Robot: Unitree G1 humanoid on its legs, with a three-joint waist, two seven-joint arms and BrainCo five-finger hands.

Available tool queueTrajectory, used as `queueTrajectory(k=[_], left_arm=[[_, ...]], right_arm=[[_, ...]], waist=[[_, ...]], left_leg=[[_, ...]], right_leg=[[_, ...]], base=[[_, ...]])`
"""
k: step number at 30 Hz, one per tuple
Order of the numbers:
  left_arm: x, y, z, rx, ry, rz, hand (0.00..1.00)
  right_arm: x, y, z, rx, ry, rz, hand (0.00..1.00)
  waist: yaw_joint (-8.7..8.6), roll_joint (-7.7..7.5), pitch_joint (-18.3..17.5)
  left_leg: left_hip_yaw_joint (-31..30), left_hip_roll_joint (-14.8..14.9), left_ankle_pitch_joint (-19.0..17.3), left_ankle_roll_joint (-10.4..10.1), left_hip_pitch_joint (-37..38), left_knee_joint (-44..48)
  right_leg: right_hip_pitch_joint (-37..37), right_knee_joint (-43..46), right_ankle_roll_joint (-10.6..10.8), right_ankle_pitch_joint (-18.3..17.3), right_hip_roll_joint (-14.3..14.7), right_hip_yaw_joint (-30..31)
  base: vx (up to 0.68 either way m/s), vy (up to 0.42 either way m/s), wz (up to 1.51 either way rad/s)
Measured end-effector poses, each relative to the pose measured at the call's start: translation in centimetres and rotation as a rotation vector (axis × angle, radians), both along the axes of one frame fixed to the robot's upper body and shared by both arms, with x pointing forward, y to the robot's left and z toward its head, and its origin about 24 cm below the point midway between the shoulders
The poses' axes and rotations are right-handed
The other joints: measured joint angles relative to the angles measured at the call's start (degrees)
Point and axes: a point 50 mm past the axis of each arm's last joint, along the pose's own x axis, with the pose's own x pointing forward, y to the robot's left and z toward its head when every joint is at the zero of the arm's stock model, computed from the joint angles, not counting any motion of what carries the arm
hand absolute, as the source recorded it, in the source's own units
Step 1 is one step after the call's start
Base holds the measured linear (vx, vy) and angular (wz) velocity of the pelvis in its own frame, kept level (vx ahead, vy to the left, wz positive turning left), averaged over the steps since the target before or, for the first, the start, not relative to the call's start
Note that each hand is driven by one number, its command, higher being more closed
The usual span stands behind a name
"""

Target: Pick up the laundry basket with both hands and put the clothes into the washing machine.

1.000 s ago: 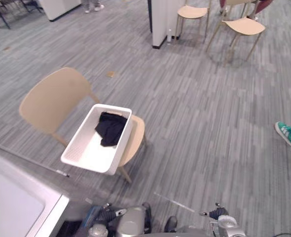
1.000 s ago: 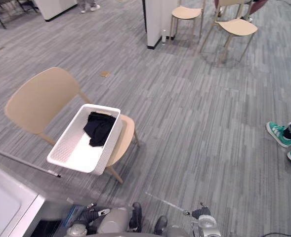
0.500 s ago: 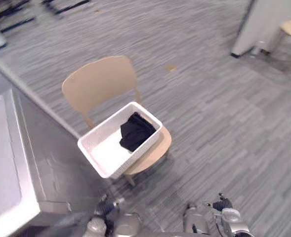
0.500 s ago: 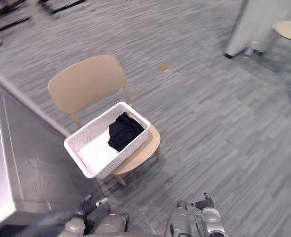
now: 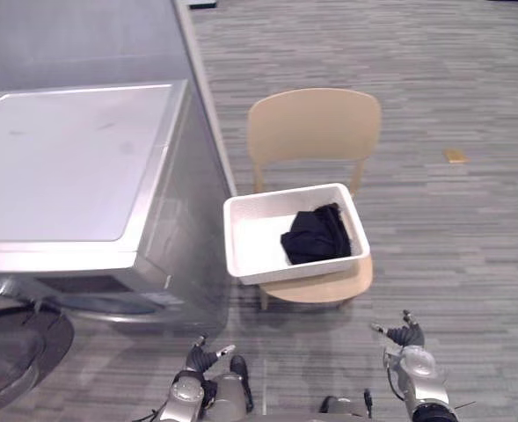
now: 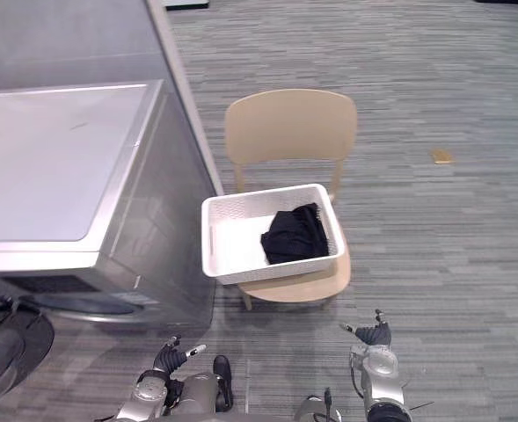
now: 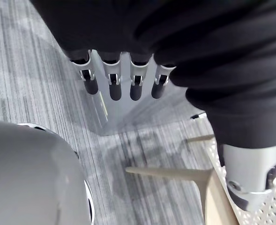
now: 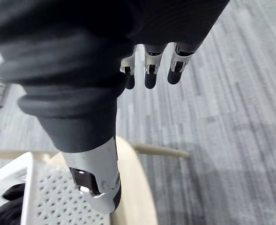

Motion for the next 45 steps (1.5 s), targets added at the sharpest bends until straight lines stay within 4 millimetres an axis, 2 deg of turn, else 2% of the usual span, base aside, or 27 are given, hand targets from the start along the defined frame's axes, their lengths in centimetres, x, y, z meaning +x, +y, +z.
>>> queueTrajectory(k=[4, 5, 6, 7, 8, 9, 10, 11, 12, 13, 14, 15, 16, 17, 18, 21, 25, 26, 28, 32, 33, 34, 37, 39, 40, 42, 45], left_arm=[[-0.1, 0.8, 0.0, 0.027, 0.006, -0.018, 0.00], [-0.3, 0.7, 0.0, 0.026, 0.008, -0.016, 0.00], [-0.4, 0.8, 0.0, 0.026, 0.011, -0.016, 0.00], [-0.5, 1.0, -0.1, 0.032, 0.017, -0.017, 0.00], [-0.9, 1.5, -0.2, 0.046, 0.032, -0.017, 0.00], [-1.0, 1.9, -0.3, 0.059, 0.038, -0.017, 0.00], [-0.8, 2.2, -0.1, 0.067, 0.028, -0.014, 0.00], [-1.1, 2.1, -0.2, 0.063, 0.037, -0.011, 0.00], [-1.3, 2.5, -0.3, 0.072, 0.047, -0.007, 0.00], [-1.3, 2.6, -0.3, 0.077, 0.049, -0.012, 0.00], [-1.5, 2.8, -0.3, 0.081, 0.052, -0.011, 0.00], [-1.5, 3.0, -0.2, 0.086, 0.051, -0.014, 0.00], [-1.5, 3.1, -0.2, 0.091, 0.051, -0.015, 0.00], [-1.6, 3.0, -0.3, 0.091, 0.054, -0.019, 0.00], [-1.6, 2.6, -0.3, 0.080, 0.052, -0.019, 0.00], [-2.0, 2.1, -0.5, 0.064, 0.062, -0.015, 0.00], [-2.1, 2.2, -0.6, 0.062, 0.060, -0.013, 0.00], [-2.0, 2.0, -0.5, 0.054, 0.053, -0.010, 0.00], [-1.5, 1.6, -0.4, 0.043, 0.032, -0.014, 0.00], [-1.2, 1.2, -0.3, 0.022, 0.018, 0.002, 0.00], [-1.1, 1.0, -0.3, 0.012, 0.013, 0.007, 0.00], [-0.7, 0.9, -0.2, 0.001, 0.004, 0.018, 0.00], [0.1, 0.9, 0.1, 0.000, -0.028, 0.039, 0.00], [1.8, 0.7, 0.9, -0.014, -0.083, 0.061, 0.00], [2.3, 0.7, 1.1, -0.016, -0.100, 0.070, 0.00], [4.0, 0.5, 2.0, -0.030, -0.160, 0.102, 0.00], [5.5, 0.4, 3.1, -0.068, -0.230, 0.158, 0.00]], right_arm=[[1.4, -0.1, 1.6, -0.070, -0.064, 0.039, 0.00], [1.9, -0.1, 2.1, -0.095, -0.079, 0.052, 0.00], [2.0, -0.1, 2.3, -0.107, -0.081, 0.060, 0.00], [2.2, 0.0, 2.5, -0.121, -0.087, 0.071, 0.00], [2.3, 0.0, 3.0, -0.146, -0.095, 0.082, 0.00], [2.6, 0.1, 3.5, -0.164, -0.114, 0.091, 0.00], [2.7, -0.2, 4.6, -0.211, -0.152, 0.110, 0.00], [3.1, -0.4, 5.7, -0.260, -0.190, 0.133, 0.00], [3.5, -0.7, 7.0, -0.302, -0.235, 0.150, 0.00], [3.7, -0.9, 7.6, -0.329, -0.251, 0.156, 0.00], [3.7, -1.6, 8.4, -0.379, -0.267, 0.163, 0.00], [3.5, -2.2, 8.8, -0.413, -0.263, 0.166, 0.00], [3.5, -2.4, 9.1, -0.434, -0.266, 0.174, 0.00], [3.7, -2.9, 9.9, -0.482, -0.269, 0.206, 0.00], [4.2, -3.2, 10.8, -0.523, -0.284, 0.235, 0.00], [6.5, -2.9, 12.8, -0.632, -0.298, 0.384, 0.00], [9.0, -2.4, 12.9, -0.680, -0.246, 0.521, 0.00], [9.9, -2.4, 13.2, -0.700, -0.227, 0.547, 0.00], [11.7, -3.1, 14.2, -0.753, -0.194, 0.564, 0.00], [14.4, -4.6, 16.4, -0.802, -0.145, 0.531, 0.00], [15.0, -5.1, 17.2, -0.810, -0.140, 0.505, 0.00], [15.4, -5.5, 17.9, -0.821, -0.132, 0.487, 0.00], [16.3, -5.7, 19.3, -0.845, -0.127, 0.474, 0.00], [16.7, -6.0, 20.4, -0.860, -0.137, 0.436, 0.00], [16.8, -6.0, 20.7, -0.866, -0.146, 0.428, 1.00], [17.8, -5.3, 23.0, -0.908, -0.190, 0.423, 1.00], [18.5, -4.3, 24.6, -0.964, -0.242, 0.421, 1.00]], waist=[[-0.18, -0.51, -0.24], [-0.27, -0.45, -0.23], [-0.58, -0.89, 0.09], [-1.45, -0.68, 0.22], [-2.33, -1.73, 0.65], [-3.35, -3.62, 0.64], [-4.25, -3.37, 0.89], [-4.38, -2.19, 1.58], [-4.60, -3.03, 1.29], [-4.72, -2.35, 1.62], [-4.89, -2.19, 1.73], [-5.17, -3.29, 1.13], [-5.43, -4.04, 0.85], [-6.10, -3.19, 0.32], [-5.53, -1.81, -0.04], [-4.50, 0.83, -0.64], [-4.21, 1.43, -0.47], [-3.89, 2.05, 0.01], [-3.05, 3.50, 2.11], [-2.64, 6.31, 6.23], [-1.88, 7.33, 7.86], [-1.13, 7.76, 9.20], [-0.97, 8.46, 11.35], [0.06, 8.71, 13.40], [0.26, 8.64, 13.63], [0.16, 8.61, 14.19], [0.14, 8.38, 14.37]], left_leg=[[-0.42, -1.97, 0.69, 0.95, -0.02, -1.72], [-0.46, -2.77, -0.97, 1.87, 0.00, -1.74], [-0.52, -2.66, -1.52, 1.92, 0.12, -1.79], [-0.62, -3.43, -1.81, 1.78, 1.36, -3.30], [-1.05, -5.00, -1.81, 1.75, 3.85, -6.37], [-1.14, -7.01, -1.84, 1.81, 6.34, -8.18], [-1.26, -6.09, -4.10, 4.27, 5.15, -1.44], [-2.75, -5.41, -6.33, 3.41, 5.24, 0.48], [-4.33, -4.76, -6.52, 3.59, 4.85, 1.05], [-4.65, -4.23, -6.50, 3.60, 4.71, 1.08], [-6.10, -4.30, -6.41, 3.41, 4.37, 1.16], [-7.80, -5.64, -6.42, 3.17, 3.67, 1.67], [-8.36, -6.38, -6.58, 2.91, 3.28, 2.26], [-10.62, -6.40, -6.77, 2.07, 2.24, 3.32], [-10.90, -5.69, -6.69, 1.73, 1.49, 3.22], [-12.32, -4.32, -5.57, 0.75, -1.66, 2.64], [-14.50, -3.79, -3.82, -0.33, -2.76, 0.45], [-15.23, -3.97, -3.26, -0.31, -3.05, -0.11], [-15.49, -4.50, -1.73, -0.28, -3.62, -1.45], [-16.88, -5.69, 2.13, -0.61, -6.31, -4.15], [-17.01, -5.60, 2.80, -0.43, -6.70, -5.44], [-17.02, -5.85, 4.26, -0.39, -7.45, -6.72], [-17.66, -6.33, 6.60, 0.03, -9.18, -9.69], [-17.56, -6.71, 8.65, -0.15, -11.09, -12.43], [-17.63, -6.91, 9.26, -0.45, -11.72, -13.13], [-16.82, -7.31, 10.60, -0.71, -14.51, -15.40], [-14.84, -7.08, 11.20, -1.29, -17.20, -17.32]], right_leg=[[-0.10, -1.05, 0.59, 1.91, -1.25, -0.08], [-1.23, 2.11, 0.88, 1.72, -2.28, 0.01], [-2.41, 5.00, 0.91, 1.70, -2.86, 0.64], [-5.25, 12.95, 1.02, 1.98, -4.58, 2.98], [-8.09, 20.22, 0.11, 3.74, -6.02, 6.80], [-10.05, 23.53, -0.94, 5.92, -7.12, 10.41], [-12.31, 28.90, -1.34, 6.32, -6.95, 12.68], [-13.90, 30.59, -0.72, 1.84, -4.97, 15.68], [-15.21, 27.37, -0.57, -2.61, -1.32, 19.38], [-15.34, 24.40, -0.38, -3.27, 0.74, 20.47], [-14.36, 16.27, 0.13, -3.15, 3.57, 21.97], [-13.56, 9.67, -0.89, -1.28, 4.04, 22.60], [-13.66, 8.49, -1.75, 1.25, 4.13, 23.13], [-12.88, 8.30, -1.84, 2.00, 4.14, 21.80], [-13.23, 6.95, -2.02, 2.16, 4.77, 21.14], [-14.25, 4.01, -2.64, 4.56, 6.14, 19.11], [-14.01, 1.38, -3.19, 6.05, 6.86, 16.36], [-14.00, 0.88, -3.13, 6.36, 6.73, 15.74], [-14.73, 0.67, -3.19, 7.04, 6.16, 15.07], [-17.28, -0.01, -3.26, 8.39, 5.06, 13.65], [-18.21, -0.21, -3.44, 9.04, 5.13, 13.41], [-19.40, -0.21, -3.49, 9.29, 4.92, 13.47], [-23.06, 1.30, -3.50, 9.27, 4.29, 13.26], [-27.69, 4.54, -3.57, 8.87, 3.57, 13.44], [-29.10, 5.51, -3.78, 8.57, 3.25, 13.45], [-34.31, 9.09, -3.72, 7.53, 2.10, 13.40], [-38.45, 11.29, -4.09, 7.04, 1.15, 12.82]], base=[[-0.03, 0.117, 0.09], [-0.05, 0.110, 0.09], [-0.10, 0.134, 0.12], [-0.09, 0.169, 0.30], [-0.07, 0.180, 0.44], [0.05, 0.189, 0.55], [0.20, 0.097, 0.42], [0.21, 0.048, 0.40], [0.15, -0.019, 0.31], [0.03, -0.033, 0.46], [0.03, -0.048, 0.75], [0.05, -0.058, 0.84], [0.10, -0.105, 1.04], [0.14, -0.123, 0.65], [0.12, -0.100, 0.45], [0.15, -0.101, 0.14], [0.13, -0.086, 0.28], [0.07, -0.017, 0.24], [0.02, 0.010, 0.21], [-0.07, 0.023, 0.27], [-0.14, 0.026, 0.17], [-0.12, 0.026, 0.12], [-0.15, 0.013, 0.12], [-0.21, -0.011, 0.07], [-0.23, -0.040, 0.16], [-0.21, -0.059, 0.23], [-0.14, -0.060, 0.24]])
